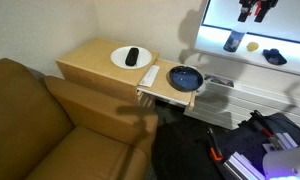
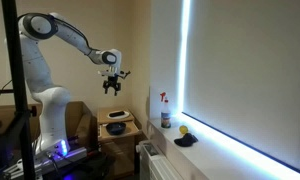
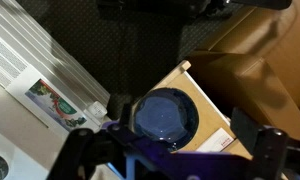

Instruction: Place the eyeglass case on the armrest of the couch

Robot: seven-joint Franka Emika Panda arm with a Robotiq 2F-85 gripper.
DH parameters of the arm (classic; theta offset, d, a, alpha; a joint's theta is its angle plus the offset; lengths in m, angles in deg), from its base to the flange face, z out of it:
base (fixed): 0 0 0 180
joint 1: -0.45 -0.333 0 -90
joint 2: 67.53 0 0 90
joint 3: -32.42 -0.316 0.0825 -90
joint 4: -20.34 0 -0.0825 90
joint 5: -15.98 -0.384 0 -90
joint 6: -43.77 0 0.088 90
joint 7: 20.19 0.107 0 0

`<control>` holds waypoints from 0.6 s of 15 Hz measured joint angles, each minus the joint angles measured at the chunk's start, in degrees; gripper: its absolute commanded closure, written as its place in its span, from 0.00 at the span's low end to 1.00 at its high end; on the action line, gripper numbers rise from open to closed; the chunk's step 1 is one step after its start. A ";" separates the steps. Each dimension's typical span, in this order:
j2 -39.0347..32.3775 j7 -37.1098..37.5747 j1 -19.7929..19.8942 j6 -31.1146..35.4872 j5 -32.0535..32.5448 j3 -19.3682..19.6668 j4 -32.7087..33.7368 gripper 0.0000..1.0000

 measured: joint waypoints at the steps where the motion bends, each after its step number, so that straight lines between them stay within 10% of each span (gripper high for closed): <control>1: 0.00 0.00 0.00 0.00 0.00 0.00 0.00 0.00; 9: -1.49 -0.42 -0.36 -0.26 -1.43 -0.05 0.22 0.00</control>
